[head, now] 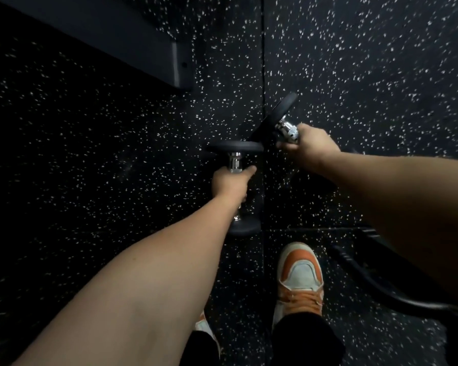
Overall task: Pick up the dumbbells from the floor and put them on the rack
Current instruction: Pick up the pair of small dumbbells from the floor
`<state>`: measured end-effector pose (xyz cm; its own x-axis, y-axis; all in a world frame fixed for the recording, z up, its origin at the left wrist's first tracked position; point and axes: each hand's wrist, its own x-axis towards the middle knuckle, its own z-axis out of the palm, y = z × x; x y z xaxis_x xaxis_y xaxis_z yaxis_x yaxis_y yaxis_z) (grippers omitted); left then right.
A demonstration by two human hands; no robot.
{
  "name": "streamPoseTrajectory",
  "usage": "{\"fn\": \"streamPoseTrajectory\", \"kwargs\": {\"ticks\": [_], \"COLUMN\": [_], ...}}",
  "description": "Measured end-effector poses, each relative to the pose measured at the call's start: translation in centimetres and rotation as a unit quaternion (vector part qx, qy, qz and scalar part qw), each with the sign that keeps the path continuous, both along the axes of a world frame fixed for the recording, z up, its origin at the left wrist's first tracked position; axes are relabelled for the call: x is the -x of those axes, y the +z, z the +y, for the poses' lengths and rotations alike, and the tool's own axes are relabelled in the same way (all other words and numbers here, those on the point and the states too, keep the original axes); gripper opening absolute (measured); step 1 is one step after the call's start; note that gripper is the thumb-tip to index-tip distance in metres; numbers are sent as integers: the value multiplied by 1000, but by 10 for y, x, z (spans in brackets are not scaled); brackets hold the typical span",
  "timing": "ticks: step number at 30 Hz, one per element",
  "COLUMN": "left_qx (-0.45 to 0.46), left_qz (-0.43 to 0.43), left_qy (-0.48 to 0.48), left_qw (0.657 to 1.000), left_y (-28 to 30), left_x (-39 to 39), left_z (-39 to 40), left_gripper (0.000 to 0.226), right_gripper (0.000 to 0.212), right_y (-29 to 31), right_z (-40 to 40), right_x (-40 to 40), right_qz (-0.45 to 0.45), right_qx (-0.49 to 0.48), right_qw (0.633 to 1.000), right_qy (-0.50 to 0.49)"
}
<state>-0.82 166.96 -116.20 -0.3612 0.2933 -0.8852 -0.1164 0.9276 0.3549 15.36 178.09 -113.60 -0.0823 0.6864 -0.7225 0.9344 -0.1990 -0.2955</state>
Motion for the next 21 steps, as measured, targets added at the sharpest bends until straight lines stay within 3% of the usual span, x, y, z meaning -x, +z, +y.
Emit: {"fn": "streamPoseTrajectory", "kwargs": {"ticks": [5, 9, 15, 21], "left_qx": [-5, -19, -83, -124], "left_qz": [13, 17, 5, 26], "left_qy": [15, 41, 87, 182], "left_qw": [1000, 999, 993, 975], "left_y": [20, 74, 198, 361], "left_x": [15, 25, 39, 64], "left_z": [1, 9, 28, 18], "left_gripper": [34, 34, 29, 33], "right_gripper": [37, 33, 34, 43], "right_y": [21, 75, 201, 369], "right_z": [-5, -7, 4, -2], "right_x": [0, 5, 36, 79], "right_qz": [37, 58, 118, 179], "right_qx": [33, 26, 29, 12], "right_qw": [998, 994, 983, 977], "right_qy": [-48, -92, -136, -117]}}
